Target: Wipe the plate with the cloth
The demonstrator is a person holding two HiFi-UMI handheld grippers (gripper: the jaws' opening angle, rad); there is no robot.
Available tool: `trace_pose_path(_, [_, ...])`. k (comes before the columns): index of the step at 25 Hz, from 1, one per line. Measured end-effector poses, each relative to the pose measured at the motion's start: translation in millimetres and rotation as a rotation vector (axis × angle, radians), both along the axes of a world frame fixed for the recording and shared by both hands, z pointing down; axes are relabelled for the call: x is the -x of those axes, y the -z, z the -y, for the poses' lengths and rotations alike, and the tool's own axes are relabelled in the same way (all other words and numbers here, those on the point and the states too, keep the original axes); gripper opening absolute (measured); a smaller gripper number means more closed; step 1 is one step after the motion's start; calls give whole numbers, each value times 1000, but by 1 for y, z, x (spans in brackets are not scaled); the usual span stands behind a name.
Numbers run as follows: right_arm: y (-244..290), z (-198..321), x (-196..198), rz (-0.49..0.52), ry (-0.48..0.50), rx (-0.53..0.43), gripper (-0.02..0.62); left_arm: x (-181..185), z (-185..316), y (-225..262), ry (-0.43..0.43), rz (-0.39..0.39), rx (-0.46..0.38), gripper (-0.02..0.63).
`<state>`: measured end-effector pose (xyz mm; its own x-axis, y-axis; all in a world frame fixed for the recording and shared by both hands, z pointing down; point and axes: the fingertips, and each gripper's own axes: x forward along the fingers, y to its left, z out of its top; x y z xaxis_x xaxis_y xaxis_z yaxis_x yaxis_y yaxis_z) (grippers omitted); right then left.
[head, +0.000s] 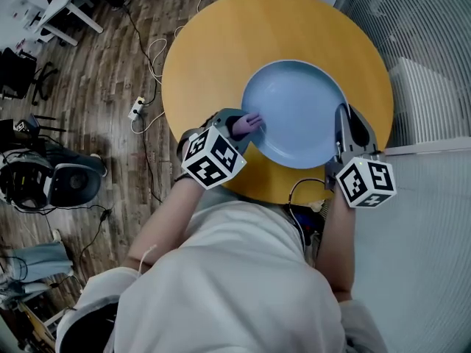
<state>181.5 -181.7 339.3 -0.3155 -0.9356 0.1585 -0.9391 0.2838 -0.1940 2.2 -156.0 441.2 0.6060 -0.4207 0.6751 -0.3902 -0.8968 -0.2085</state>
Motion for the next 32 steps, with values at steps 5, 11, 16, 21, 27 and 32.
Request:
trace_pose_path(5, [1, -3, -5, -4, -12, -10, 38, 1, 0, -1, -1, 6, 0, 81])
trace_pose_path(11, [1, 3, -5, 4, -7, -10, 38, 1, 5, -4, -4, 17, 4, 81])
trace_pose_path(16, [-2, -14, 3, 7, 3, -16, 38, -2, -20, -15, -35, 41, 11, 81])
trace_pose_path(21, [2, -6, 3, 32, 7, -5, 40, -9, -21, -15, -66, 51, 32, 81])
trace_pose_path(27, [-8, -7, 3, 39, 11, -5, 40, -20, -34, -30, -111, 77, 57, 81])
trace_pose_path(32, [-18, -12, 3, 41, 8, -3, 40, -30, -48, -40, -151, 86, 79, 81])
